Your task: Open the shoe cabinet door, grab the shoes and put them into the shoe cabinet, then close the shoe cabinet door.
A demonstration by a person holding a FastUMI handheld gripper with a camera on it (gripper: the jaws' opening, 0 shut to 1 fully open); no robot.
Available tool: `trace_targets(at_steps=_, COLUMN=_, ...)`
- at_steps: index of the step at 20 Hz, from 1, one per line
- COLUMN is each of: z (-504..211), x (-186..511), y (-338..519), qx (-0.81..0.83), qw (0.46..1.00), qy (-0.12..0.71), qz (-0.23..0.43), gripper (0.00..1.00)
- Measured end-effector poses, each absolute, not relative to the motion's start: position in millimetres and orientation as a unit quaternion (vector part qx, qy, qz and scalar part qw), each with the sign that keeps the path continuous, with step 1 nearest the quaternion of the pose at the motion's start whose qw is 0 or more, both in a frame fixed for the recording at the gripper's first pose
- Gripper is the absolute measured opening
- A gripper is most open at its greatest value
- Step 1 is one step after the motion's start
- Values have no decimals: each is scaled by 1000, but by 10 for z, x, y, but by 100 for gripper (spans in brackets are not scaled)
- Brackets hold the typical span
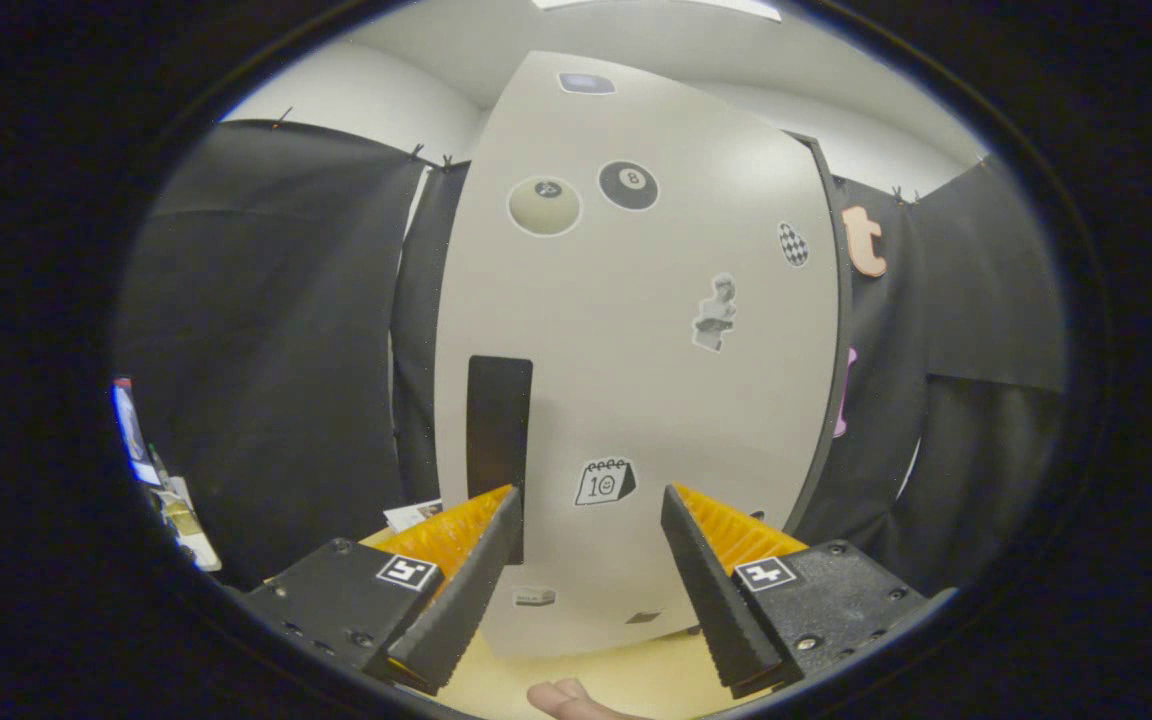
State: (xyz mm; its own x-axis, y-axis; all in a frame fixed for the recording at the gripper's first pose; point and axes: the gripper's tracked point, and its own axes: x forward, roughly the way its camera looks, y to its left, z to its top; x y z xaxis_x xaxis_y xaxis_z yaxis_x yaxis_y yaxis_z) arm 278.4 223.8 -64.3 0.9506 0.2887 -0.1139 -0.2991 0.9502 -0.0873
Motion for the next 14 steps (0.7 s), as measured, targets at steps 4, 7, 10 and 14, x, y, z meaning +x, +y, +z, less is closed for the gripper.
trace_targets(at_steps=4, z=-740, x=2802, y=2096, qx=-40, qw=992, qy=27, qz=118, gripper=93)
trace_targets(at_steps=7, z=-802, x=2628, y=2066, qx=-18, qw=991, qy=27, qz=127, gripper=93)
trace_targets(at_steps=10, z=-720, x=2370, y=2029, qx=-11, qw=992, qy=-1, qz=125, gripper=93)
trace_targets(at_steps=14, z=-780, x=1948, y=1939, qx=-28, qw=994, qy=-14, qz=104, gripper=93)
